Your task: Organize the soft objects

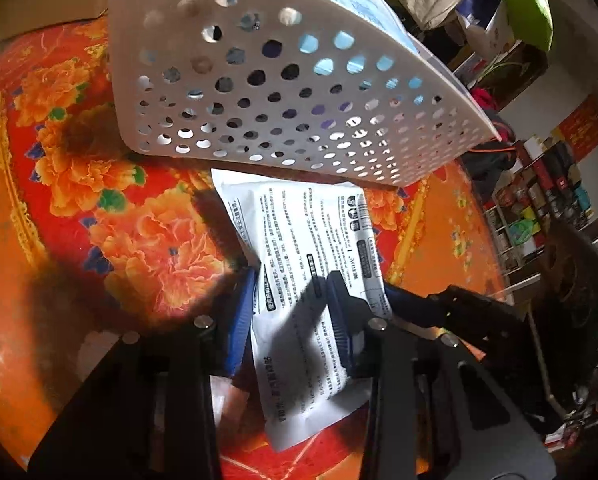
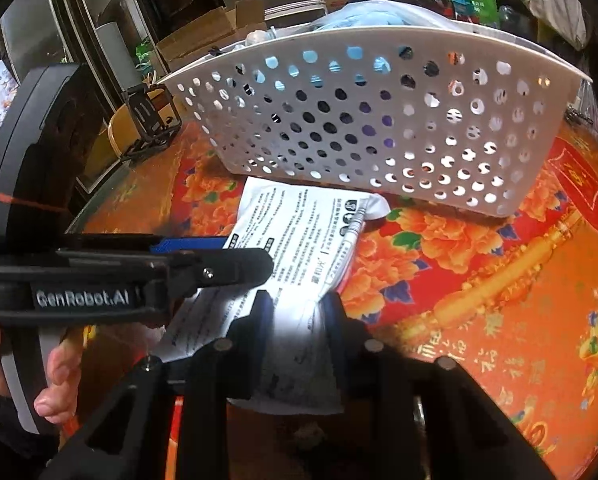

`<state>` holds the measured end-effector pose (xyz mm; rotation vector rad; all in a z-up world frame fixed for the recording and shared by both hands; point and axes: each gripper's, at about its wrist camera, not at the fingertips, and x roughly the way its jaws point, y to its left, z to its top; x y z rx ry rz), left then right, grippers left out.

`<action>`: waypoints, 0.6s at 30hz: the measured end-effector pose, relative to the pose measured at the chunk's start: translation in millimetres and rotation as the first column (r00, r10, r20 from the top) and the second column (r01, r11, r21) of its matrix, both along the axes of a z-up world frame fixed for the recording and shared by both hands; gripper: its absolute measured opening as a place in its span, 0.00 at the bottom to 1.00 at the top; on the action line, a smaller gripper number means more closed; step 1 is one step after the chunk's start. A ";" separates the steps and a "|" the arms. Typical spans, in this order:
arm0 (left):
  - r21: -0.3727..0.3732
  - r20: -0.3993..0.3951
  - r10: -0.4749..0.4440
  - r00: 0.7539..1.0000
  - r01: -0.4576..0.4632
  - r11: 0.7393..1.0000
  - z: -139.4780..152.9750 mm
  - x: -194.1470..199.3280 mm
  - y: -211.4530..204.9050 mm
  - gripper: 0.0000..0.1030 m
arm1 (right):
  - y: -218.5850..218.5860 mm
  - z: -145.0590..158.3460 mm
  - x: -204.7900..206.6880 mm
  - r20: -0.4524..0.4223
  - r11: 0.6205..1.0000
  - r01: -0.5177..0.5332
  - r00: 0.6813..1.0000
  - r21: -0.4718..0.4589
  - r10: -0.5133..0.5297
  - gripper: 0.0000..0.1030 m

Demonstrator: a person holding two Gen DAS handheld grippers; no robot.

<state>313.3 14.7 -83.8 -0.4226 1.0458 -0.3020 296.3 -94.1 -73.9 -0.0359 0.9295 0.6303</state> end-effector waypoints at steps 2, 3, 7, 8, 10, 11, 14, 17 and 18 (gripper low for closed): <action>0.000 0.014 0.010 1.000 -0.010 1.000 1.8 -2.2 0.4 0.31 | -0.4 -0.1 -1.4 0.003 1.000 0.006 1.000 0.005 -0.006 0.24; 0.000 0.024 0.010 1.000 -0.010 1.000 3.4 -3.7 1.3 0.31 | -0.2 0.3 -2.6 0.010 1.000 0.007 1.000 0.002 -0.007 0.21; 0.000 0.040 0.006 0.999 -0.006 1.000 6.2 -5.7 3.2 0.31 | -2.8 5.5 -5.4 0.036 1.000 0.020 0.999 -0.003 -0.019 0.13; 0.002 0.039 0.004 0.999 -0.004 1.000 6.0 -5.9 3.4 0.31 | -3.5 5.1 -4.9 0.034 1.000 0.023 0.999 -0.008 -0.022 0.12; 0.019 0.054 0.008 0.999 -0.009 1.000 7.5 -8.2 1.6 0.31 | -5.1 2.3 -4.5 0.026 0.999 0.031 0.999 -0.020 -0.031 0.10; 0.024 0.067 0.013 0.998 -0.015 1.000 9.3 -9.4 0.5 0.31 | -5.4 2.2 -5.5 0.032 0.999 0.032 0.999 -0.022 -0.032 0.09; 0.040 0.102 0.021 0.995 -0.025 0.999 16.6 -12.4 0.7 0.20 | -8.2 6.9 -9.7 0.059 0.998 0.050 0.997 -0.025 -0.048 0.06; 0.039 0.127 0.022 0.992 -0.027 0.999 23.7 -16.2 1.6 0.18 | -11.4 11.2 -13.0 0.087 0.997 0.067 0.994 -0.031 -0.064 0.04; 0.047 0.143 0.023 0.990 -0.030 0.998 27.8 -19.0 0.9 0.18 | -12.6 13.4 -14.6 0.094 0.997 0.069 0.993 -0.025 -0.066 0.04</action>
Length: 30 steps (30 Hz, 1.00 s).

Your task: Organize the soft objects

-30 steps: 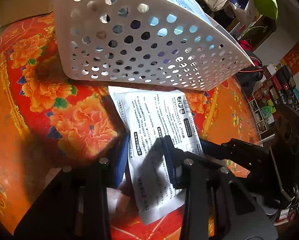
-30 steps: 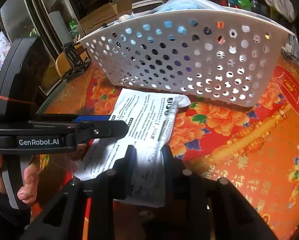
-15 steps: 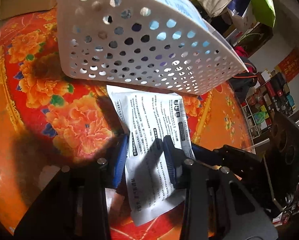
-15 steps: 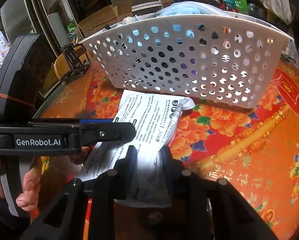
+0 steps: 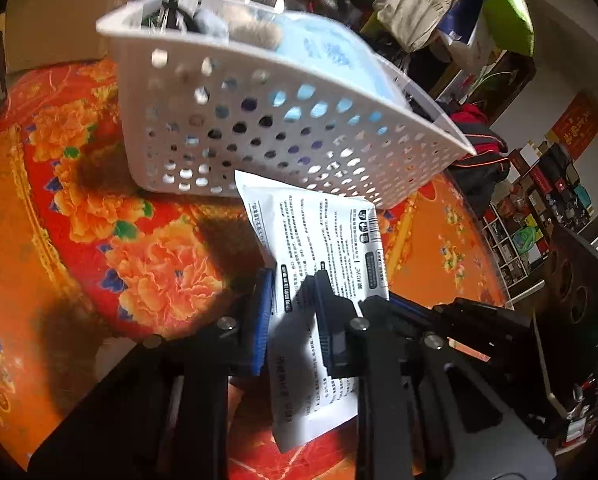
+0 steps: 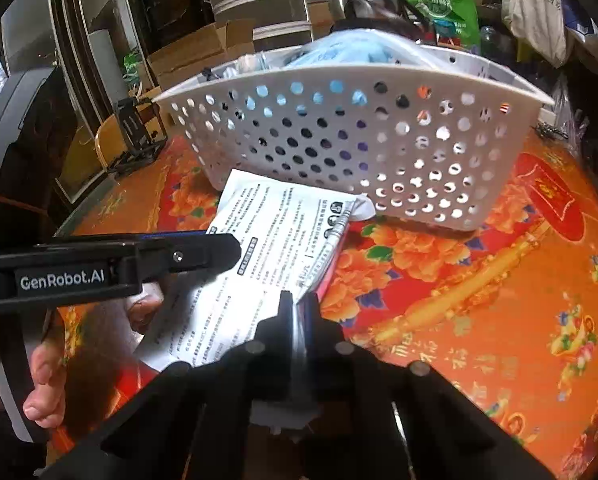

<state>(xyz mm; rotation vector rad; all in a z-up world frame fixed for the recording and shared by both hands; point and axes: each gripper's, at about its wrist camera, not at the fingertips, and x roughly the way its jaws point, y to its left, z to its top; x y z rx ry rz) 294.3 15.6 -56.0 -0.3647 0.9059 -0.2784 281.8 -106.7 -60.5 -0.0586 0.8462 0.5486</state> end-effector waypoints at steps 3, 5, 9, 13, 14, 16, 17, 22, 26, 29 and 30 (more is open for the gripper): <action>0.016 0.048 -0.003 0.999 0.002 1.000 15.9 -9.1 -1.8 0.18 | -2.0 10.4 -7.3 0.036 1.000 0.007 0.999 0.006 -0.007 0.04; 0.012 0.074 -0.008 0.997 0.007 1.000 28.4 -15.8 -0.3 0.18 | -4.1 20.0 -13.0 0.066 1.000 0.011 0.998 0.008 -0.012 0.04; 0.008 0.135 -0.017 0.991 0.016 1.000 61.7 -24.8 1.5 0.18 | -11.0 49.7 -27.0 0.126 0.999 0.011 0.992 0.035 -0.015 0.04; 0.012 0.184 -0.024 0.983 0.022 1.000 98.9 -22.8 -0.2 0.18 | -15.0 86.2 -33.0 0.186 0.999 0.010 0.982 0.046 -0.018 0.03; 0.017 0.196 -0.027 0.980 0.025 1.000 106.6 -21.8 -0.5 0.18 | -14.9 92.9 -32.0 0.196 0.999 0.010 0.980 0.050 -0.020 0.03; 0.023 0.221 -0.032 0.975 0.028 0.999 123.9 -19.0 1.7 0.18 | -12.0 110.2 -31.6 0.225 0.999 0.012 0.974 0.051 -0.023 0.03; 0.027 0.227 -0.033 0.973 0.028 0.999 130.6 -15.5 1.5 0.18 | -11.7 116.6 -30.9 0.236 0.999 0.013 0.971 0.051 -0.025 0.03; 0.044 0.268 -0.032 0.963 0.021 0.999 163.9 2.5 -0.1 0.18 | -10.0 147.6 -18.5 0.282 0.999 0.027 0.959 0.044 -0.039 0.03; 0.048 0.279 -0.033 0.960 0.020 0.999 185.2 27.0 -0.1 0.17 | -9.1 165.5 2.8 0.295 0.998 0.040 0.954 0.039 -0.050 0.03; 0.068 0.289 -0.038 0.957 0.019 0.997 195.9 48.7 -1.9 0.17 | -11.0 173.5 21.4 0.293 0.998 0.052 0.954 0.041 -0.062 0.03; 0.064 0.285 -0.038 0.958 0.021 0.998 198.1 58.0 -2.1 0.17 | -12.0 175.6 27.7 0.292 0.997 0.056 0.954 0.048 -0.067 0.03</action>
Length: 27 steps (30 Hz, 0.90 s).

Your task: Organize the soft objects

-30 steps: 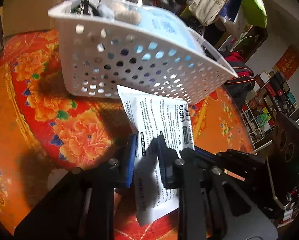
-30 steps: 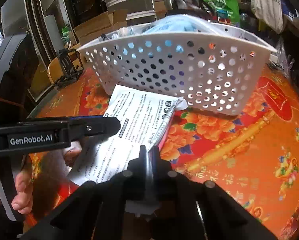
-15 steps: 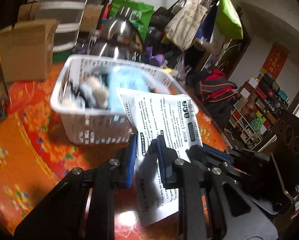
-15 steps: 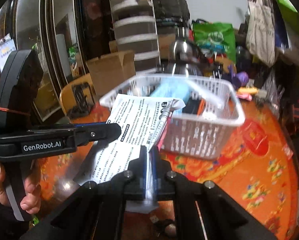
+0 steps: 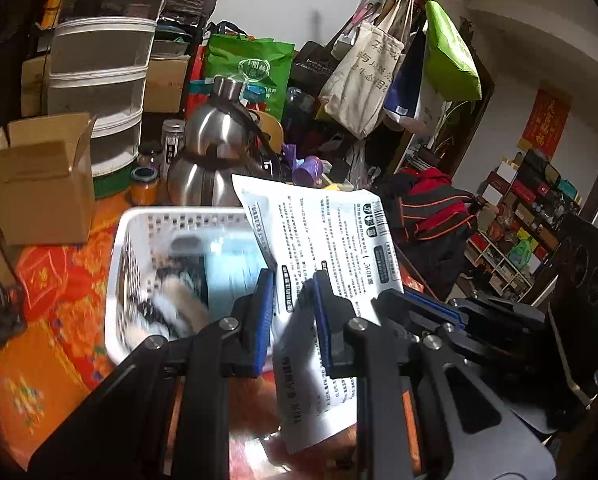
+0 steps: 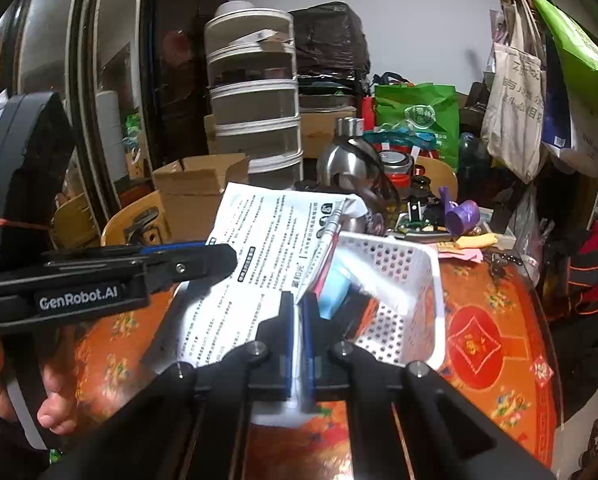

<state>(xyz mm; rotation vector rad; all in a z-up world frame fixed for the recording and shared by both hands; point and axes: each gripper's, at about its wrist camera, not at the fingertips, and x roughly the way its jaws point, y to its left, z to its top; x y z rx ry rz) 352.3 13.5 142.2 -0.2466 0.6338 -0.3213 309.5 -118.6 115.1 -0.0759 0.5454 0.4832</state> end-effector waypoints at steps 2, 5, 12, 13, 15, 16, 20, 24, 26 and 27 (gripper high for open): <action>0.005 -0.010 -0.005 1.000 0.005 1.000 2.9 19.7 -1.5 0.17 | -1.4 4.5 16.2 -0.005 1.000 0.011 1.000 0.008 -0.011 0.03; 0.017 -0.025 -0.007 1.000 0.008 1.000 1.5 44.0 -7.7 0.17 | -6.8 5.5 39.5 -0.019 0.999 0.022 1.000 0.024 -0.021 0.03; 0.022 -0.076 0.017 0.997 -0.015 1.000 -22.5 90.6 -17.2 0.17 | -12.2 -15.1 80.3 -0.064 0.999 0.040 0.997 0.026 -0.039 0.03; 0.023 -0.085 0.022 0.996 -0.020 1.000 -27.0 96.0 -17.8 0.17 | -13.2 -18.7 85.7 -0.071 0.999 0.043 0.997 0.029 -0.040 0.03; 0.026 -0.096 0.027 0.995 -0.024 0.999 -36.1 104.5 -19.1 0.17 | -15.1 -26.3 94.2 -0.086 0.999 0.044 0.995 0.031 -0.042 0.03; 0.022 -0.103 0.031 0.994 -0.029 0.999 -40.9 109.0 -19.3 0.17 | -16.0 -29.3 98.5 -0.087 0.998 0.045 0.995 0.034 -0.042 0.03; 0.039 -0.122 0.051 0.991 -0.047 0.998 -60.0 120.8 -18.3 0.17 | -17.5 -43.9 113.1 -0.106 0.998 0.056 0.993 0.019 -0.054 0.05; 0.060 -0.100 0.084 0.991 -0.078 0.995 -67.3 114.3 -7.5 0.42 | -26.0 -53.9 118.4 -0.101 0.995 0.098 0.990 -0.006 -0.098 0.37; 0.098 -0.070 0.126 0.990 -0.119 0.988 -66.4 106.5 -3.1 0.78 | -33.0 -57.2 120.0 -0.104 0.993 0.119 0.987 -0.007 -0.119 0.64; 0.109 -0.036 0.140 0.990 -0.135 0.985 -65.5 100.8 -0.6 0.84 | -36.9 -58.1 119.5 -0.101 0.991 0.131 0.986 -0.002 -0.131 0.65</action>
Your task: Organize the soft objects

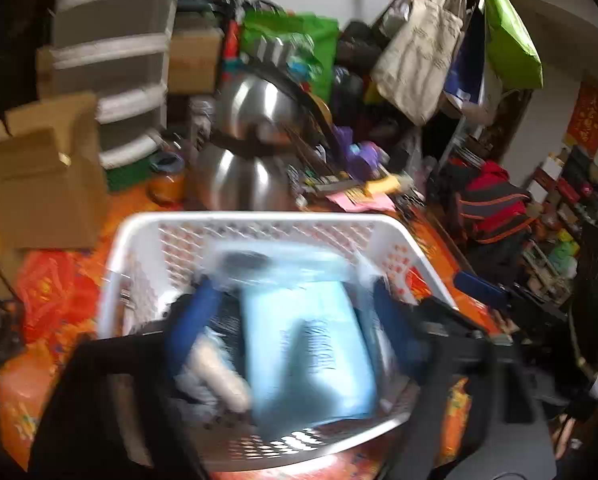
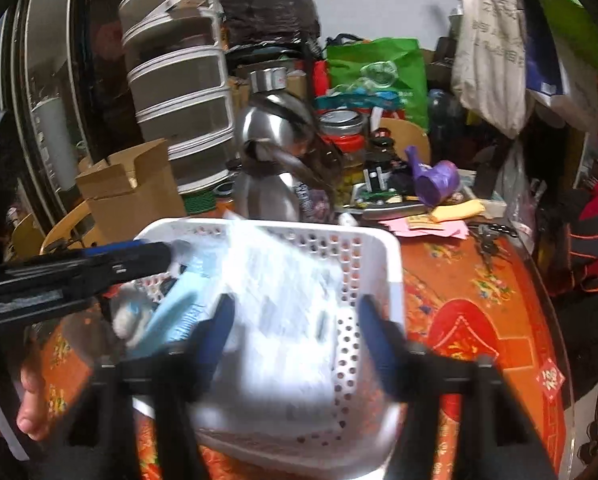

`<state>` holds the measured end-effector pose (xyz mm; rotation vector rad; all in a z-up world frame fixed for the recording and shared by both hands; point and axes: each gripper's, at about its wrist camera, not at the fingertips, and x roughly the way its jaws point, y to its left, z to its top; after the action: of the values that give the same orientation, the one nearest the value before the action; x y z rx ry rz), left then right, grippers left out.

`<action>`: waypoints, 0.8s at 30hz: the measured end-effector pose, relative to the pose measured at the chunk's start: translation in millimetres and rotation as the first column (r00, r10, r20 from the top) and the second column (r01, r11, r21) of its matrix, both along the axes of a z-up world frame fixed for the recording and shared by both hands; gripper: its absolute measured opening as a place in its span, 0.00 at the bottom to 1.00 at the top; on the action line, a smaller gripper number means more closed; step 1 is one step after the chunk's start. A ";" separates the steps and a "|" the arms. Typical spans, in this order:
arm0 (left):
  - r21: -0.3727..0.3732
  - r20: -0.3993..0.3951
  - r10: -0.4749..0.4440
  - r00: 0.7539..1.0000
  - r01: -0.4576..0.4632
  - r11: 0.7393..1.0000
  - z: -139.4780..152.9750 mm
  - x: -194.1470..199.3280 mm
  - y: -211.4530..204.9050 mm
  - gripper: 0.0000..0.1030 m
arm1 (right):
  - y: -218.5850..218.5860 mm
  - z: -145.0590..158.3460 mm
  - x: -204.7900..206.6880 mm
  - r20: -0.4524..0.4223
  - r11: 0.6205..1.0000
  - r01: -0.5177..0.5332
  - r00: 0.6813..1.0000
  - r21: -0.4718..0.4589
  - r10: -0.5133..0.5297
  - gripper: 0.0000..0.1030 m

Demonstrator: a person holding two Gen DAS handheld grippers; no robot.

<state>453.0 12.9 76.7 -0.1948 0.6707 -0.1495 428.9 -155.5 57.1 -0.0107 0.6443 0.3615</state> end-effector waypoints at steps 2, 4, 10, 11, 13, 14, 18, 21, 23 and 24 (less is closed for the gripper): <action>0.010 0.000 -0.009 1.000 0.009 1.000 -0.3 -5.3 2.3 0.84 | -5.6 -1.2 -0.9 -0.013 1.000 0.002 1.000 0.016 -0.002 0.65; 0.011 -0.007 0.001 1.000 -0.001 1.000 -2.6 -11.1 6.5 0.84 | -10.1 -0.6 -4.8 -0.008 1.000 0.013 1.000 0.021 -0.013 0.66; 0.030 -0.024 0.003 1.000 -0.002 1.000 -9.8 -51.9 15.1 0.84 | -20.3 5.9 -26.6 0.017 0.999 0.035 0.999 0.036 -0.035 0.66; 0.045 -0.027 0.002 1.000 -0.001 0.999 -12.2 -63.7 16.1 0.84 | -22.3 7.3 -32.6 0.022 0.998 0.032 0.999 0.046 -0.033 0.66; 0.056 -0.030 0.006 1.000 -0.004 0.998 -17.1 -86.2 18.2 0.84 | -27.3 9.0 -47.7 0.026 0.997 0.033 0.999 0.075 -0.035 0.70; 0.062 -0.042 0.016 0.999 -0.013 0.998 -21.0 -100.3 21.1 0.84 | -29.8 8.2 -57.6 0.033 0.996 0.026 0.999 0.087 -0.029 0.72; 0.048 -0.056 0.045 0.997 -0.042 0.998 -34.9 -148.4 35.4 0.86 | -33.6 -4.9 -96.6 0.026 0.998 0.032 0.999 0.061 -0.034 0.75; 0.026 -0.074 0.076 0.994 -0.075 0.997 -49.2 -183.3 49.6 0.87 | -38.7 -23.2 -131.8 0.008 0.998 0.027 1.000 0.061 -0.028 0.77; 0.019 -0.086 0.065 0.994 -0.064 0.998 -60.4 -205.5 55.6 0.87 | -40.9 -35.5 -149.8 -0.011 0.998 0.035 0.999 0.050 -0.034 0.77; 0.016 -0.089 0.068 0.994 -0.067 0.998 -64.6 -213.0 57.4 0.87 | -41.9 -43.5 -159.7 -0.023 0.998 0.032 0.999 0.051 -0.031 0.78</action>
<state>240.0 70.3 12.1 -0.2123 0.7531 -0.0716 269.2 -197.4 13.6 0.0530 0.6564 0.3479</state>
